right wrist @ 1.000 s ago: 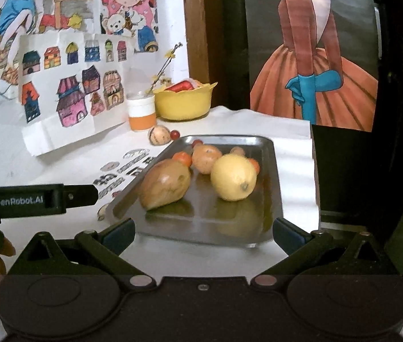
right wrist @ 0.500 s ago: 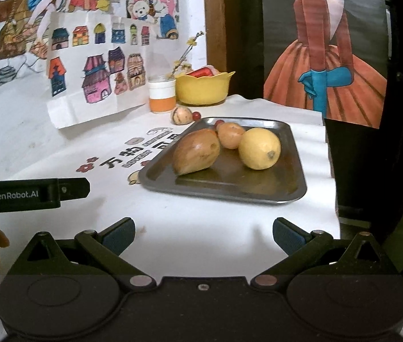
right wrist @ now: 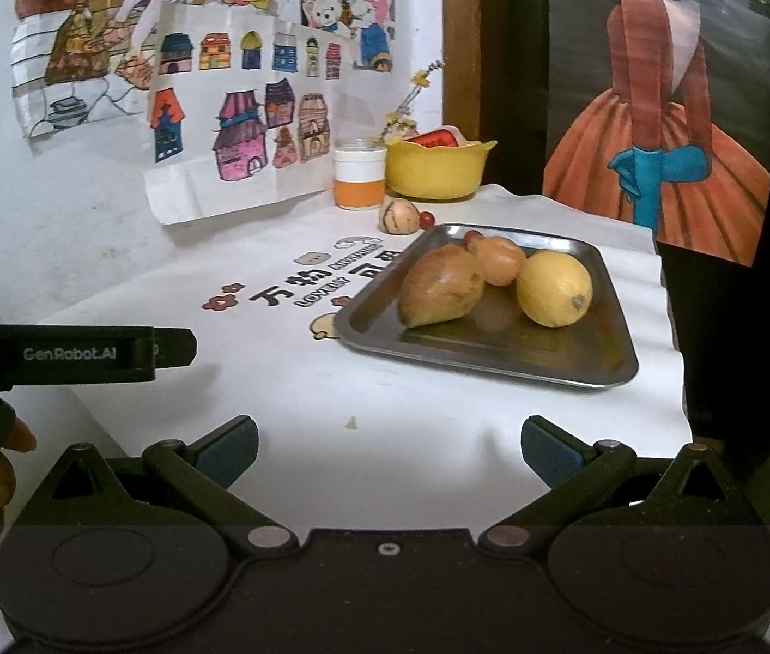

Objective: Organize fruits
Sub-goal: 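Lift both open tools up and away from the metal tray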

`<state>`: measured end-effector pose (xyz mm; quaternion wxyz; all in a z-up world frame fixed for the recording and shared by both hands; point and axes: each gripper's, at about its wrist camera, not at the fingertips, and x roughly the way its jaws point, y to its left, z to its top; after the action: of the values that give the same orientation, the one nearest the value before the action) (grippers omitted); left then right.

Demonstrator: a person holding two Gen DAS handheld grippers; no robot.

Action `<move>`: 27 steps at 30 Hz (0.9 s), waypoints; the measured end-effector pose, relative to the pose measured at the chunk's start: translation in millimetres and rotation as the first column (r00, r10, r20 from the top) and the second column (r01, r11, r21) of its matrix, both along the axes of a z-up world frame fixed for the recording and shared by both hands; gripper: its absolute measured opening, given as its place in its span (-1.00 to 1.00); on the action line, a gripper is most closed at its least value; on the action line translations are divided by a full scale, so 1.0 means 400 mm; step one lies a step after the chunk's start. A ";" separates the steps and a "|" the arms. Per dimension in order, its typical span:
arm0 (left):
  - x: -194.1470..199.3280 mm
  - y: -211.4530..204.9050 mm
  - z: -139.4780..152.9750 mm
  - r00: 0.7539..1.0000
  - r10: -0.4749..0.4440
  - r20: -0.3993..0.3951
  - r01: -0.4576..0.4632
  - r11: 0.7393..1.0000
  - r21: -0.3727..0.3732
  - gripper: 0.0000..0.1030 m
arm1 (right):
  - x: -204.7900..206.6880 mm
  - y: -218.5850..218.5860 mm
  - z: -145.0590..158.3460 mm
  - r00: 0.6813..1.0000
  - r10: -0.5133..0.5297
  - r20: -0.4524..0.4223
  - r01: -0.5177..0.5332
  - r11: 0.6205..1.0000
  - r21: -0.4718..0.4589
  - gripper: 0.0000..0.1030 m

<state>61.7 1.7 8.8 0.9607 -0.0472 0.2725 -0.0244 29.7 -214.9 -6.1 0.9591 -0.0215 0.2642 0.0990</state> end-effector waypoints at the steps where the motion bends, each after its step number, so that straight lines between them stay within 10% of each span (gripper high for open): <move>1: -0.001 0.002 0.003 1.000 0.006 0.000 -0.006 1.000 0.006 0.99 | 0.000 0.004 0.003 1.000 0.004 0.003 -0.004 1.000 0.000 0.99; 27: 0.096 0.038 0.120 0.997 -0.025 0.080 0.013 0.989 0.146 0.99 | 0.094 0.088 0.171 0.971 0.228 0.074 -0.221 0.971 -0.085 0.99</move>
<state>99.9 17.1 56.7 0.9716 0.0266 0.2347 -0.0154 67.2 -179.8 62.1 0.9504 -0.0920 0.2233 0.1958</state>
